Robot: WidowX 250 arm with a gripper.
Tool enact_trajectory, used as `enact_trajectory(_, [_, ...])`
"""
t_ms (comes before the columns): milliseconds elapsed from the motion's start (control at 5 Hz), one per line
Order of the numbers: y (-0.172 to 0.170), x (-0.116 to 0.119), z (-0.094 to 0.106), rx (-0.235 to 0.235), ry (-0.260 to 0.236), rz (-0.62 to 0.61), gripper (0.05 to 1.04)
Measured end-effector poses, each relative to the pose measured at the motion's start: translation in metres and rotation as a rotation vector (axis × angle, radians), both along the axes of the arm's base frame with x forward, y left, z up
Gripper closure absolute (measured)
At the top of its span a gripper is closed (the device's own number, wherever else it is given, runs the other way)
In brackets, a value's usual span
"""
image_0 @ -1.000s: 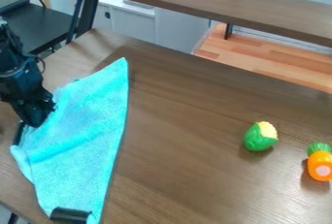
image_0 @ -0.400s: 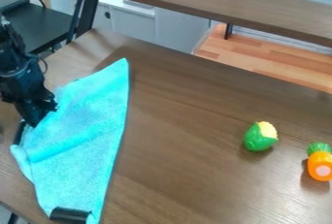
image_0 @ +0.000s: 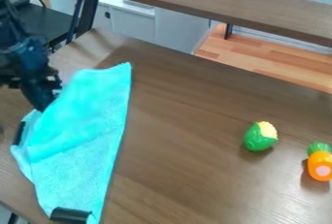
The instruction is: Unfold the cloth from bottom left to top right
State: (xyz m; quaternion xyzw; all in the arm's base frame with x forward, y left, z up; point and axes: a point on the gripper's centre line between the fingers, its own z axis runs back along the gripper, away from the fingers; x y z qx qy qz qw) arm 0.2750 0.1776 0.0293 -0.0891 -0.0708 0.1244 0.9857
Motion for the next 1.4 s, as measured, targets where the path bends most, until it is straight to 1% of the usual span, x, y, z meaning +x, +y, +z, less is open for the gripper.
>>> enact_trajectory(200, [-0.017, 0.011, 0.007, -0.039, 0.017, -0.003, 1.034])
enact_trajectory(400, [-0.035, 0.024, 0.012, -0.053, 0.030, -0.004, 1.034])
enact_trajectory(600, [-0.061, 0.038, 0.010, -0.081, 0.064, -0.001, 1.034])
enact_trajectory(800, [-0.079, 0.052, 0.012, -0.126, 0.088, 0.028, 1.034])
enact_trajectory(1200, [-0.107, 0.077, 0.011, -0.179, 0.141, 0.113, 1.034])
enact_trajectory(1400, [-0.117, 0.090, 0.006, -0.212, 0.143, 0.143, 1.034])
